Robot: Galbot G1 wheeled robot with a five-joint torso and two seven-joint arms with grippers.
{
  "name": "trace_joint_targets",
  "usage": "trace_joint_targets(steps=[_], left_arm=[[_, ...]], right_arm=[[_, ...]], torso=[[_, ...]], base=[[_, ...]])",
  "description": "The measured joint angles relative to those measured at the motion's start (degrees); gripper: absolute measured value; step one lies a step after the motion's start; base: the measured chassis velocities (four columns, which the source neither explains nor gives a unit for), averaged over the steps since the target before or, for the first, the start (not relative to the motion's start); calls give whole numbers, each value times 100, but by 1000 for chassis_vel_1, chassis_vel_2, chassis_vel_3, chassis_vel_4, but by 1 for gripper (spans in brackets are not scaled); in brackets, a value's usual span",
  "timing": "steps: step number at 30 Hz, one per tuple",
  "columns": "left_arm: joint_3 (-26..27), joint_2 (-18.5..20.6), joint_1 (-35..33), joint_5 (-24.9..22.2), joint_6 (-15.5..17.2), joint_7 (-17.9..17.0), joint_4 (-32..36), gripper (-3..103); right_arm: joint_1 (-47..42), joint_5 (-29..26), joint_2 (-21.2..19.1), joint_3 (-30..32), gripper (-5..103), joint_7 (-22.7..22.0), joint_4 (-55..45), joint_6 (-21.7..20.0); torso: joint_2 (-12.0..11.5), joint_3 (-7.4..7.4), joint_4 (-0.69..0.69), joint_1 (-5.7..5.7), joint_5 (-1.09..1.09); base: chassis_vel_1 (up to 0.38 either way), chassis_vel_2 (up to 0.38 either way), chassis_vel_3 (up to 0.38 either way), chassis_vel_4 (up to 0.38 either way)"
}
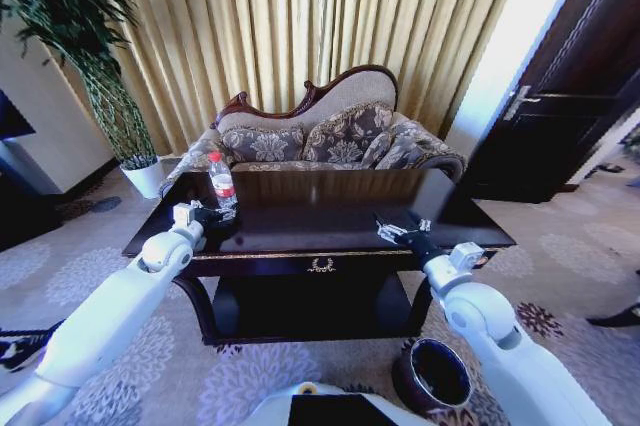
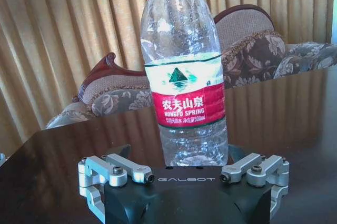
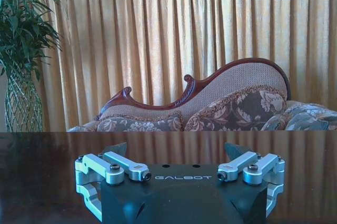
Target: Move to the front of the table and place the trash on the table into the trash bin.
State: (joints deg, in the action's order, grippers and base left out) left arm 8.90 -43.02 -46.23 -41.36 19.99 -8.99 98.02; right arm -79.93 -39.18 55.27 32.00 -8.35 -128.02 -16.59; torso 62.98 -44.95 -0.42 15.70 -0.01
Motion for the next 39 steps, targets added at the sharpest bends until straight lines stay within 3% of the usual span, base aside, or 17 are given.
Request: trace_joint_targets(steps=[7, 10, 23, 27, 32, 33, 35, 36, 39], left_arm=[[-133, -54, 149, -79, -84, 28, -79, 100], [-176, -119, 257, -257, 45, -142, -80, 100], [-277, -171, 470, -458, 135, -195, -184, 102], [-331, -202, 546, -569, 206, -246, -211, 98], [-388, -241, 598, -626, 242, -262, -215, 78], [-392, -246, 598, -626, 243, -261, -216, 78], [-393, -255, 592, -626, 245, -261, -218, 67], [-393, -255, 592, -626, 245, -261, -218, 67], [-371, -257, 557, -629, 245, -254, -209, 52]], right_arm=[[-3, 12, -8, 8, 100, 4, -7, 7], [-27, 30, -1, 12, 100, 5, -5, 17], [-26, 51, -6, 15, 100, 8, 16, 43], [-25, 51, -19, 22, 100, 9, -2, 53], [-34, 53, -19, 35, 100, 8, -5, 56], [-38, 54, -17, 35, 100, 8, -5, 57], [-49, 58, -15, 36, 100, 8, -6, 59], [-49, 58, -15, 36, 100, 8, -6, 59], [-44, 63, -16, 39, 100, 9, 6, 61]], torso=[[0, 0, 0, 0, 0], [0, 0, 0, 0, 0], [0, 0, 0, 0, 0], [0, 0, 0, 0, 0], [0, 0, 0, 0, 0], [0, 0, 0, 0, 0], [0, 0, 0, 0, 1], [0, 0, 0, 0, 1], [1, 0, 0, 0, 1]], base=[[0, 0, 0, 0], [0, 0, 0, 0], [0, 0, 0, 0], [0, 0, 0, 0], [0, 0, 0, 0], [0, 0, 0, 0], [0, 0, 0, 0], [0, 0, 0, 0], [0, 0, 0, 0]])
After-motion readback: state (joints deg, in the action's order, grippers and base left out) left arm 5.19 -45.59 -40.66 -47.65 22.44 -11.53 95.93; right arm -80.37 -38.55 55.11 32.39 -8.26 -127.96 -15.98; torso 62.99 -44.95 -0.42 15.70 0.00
